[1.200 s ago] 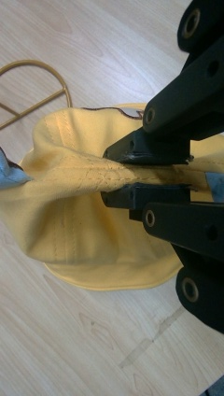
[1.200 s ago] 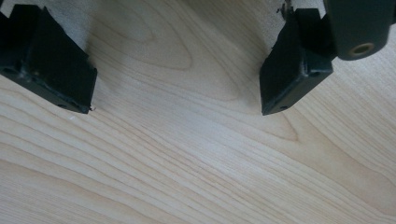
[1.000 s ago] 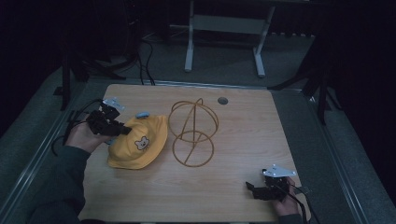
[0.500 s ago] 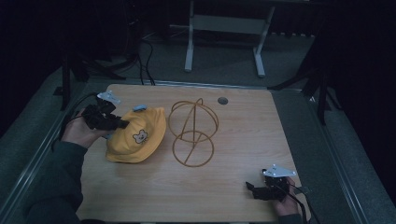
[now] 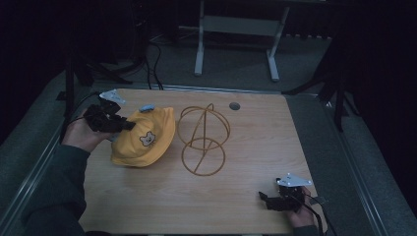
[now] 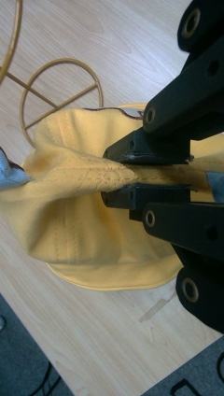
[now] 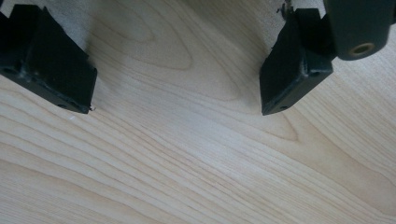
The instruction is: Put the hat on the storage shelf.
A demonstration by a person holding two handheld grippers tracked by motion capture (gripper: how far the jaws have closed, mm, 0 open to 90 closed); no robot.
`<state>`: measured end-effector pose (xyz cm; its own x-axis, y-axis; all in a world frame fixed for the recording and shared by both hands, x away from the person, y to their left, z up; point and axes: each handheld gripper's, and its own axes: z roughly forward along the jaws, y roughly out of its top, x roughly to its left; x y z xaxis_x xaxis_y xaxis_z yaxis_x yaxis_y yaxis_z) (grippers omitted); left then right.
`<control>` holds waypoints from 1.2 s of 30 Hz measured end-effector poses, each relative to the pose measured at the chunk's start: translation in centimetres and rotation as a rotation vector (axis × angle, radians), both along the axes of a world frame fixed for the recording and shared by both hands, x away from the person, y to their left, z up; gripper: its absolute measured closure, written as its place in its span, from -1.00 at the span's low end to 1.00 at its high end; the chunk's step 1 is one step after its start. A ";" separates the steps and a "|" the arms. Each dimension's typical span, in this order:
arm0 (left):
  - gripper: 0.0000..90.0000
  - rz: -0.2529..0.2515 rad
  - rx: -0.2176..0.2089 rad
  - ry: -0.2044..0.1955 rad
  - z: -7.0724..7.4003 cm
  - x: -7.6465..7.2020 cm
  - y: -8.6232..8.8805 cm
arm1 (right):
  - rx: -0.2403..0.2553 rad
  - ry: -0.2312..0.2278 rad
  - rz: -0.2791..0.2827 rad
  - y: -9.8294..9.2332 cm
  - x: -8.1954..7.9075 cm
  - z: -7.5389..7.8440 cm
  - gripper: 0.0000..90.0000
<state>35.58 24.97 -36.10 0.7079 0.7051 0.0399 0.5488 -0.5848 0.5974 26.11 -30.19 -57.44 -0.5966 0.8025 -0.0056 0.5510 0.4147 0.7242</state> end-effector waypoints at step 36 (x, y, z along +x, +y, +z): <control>0.78 -0.055 0.002 -0.066 4.5 -0.3 -0.4 | 0.002 0.001 -0.002 0.0 0.0 0.0 -0.75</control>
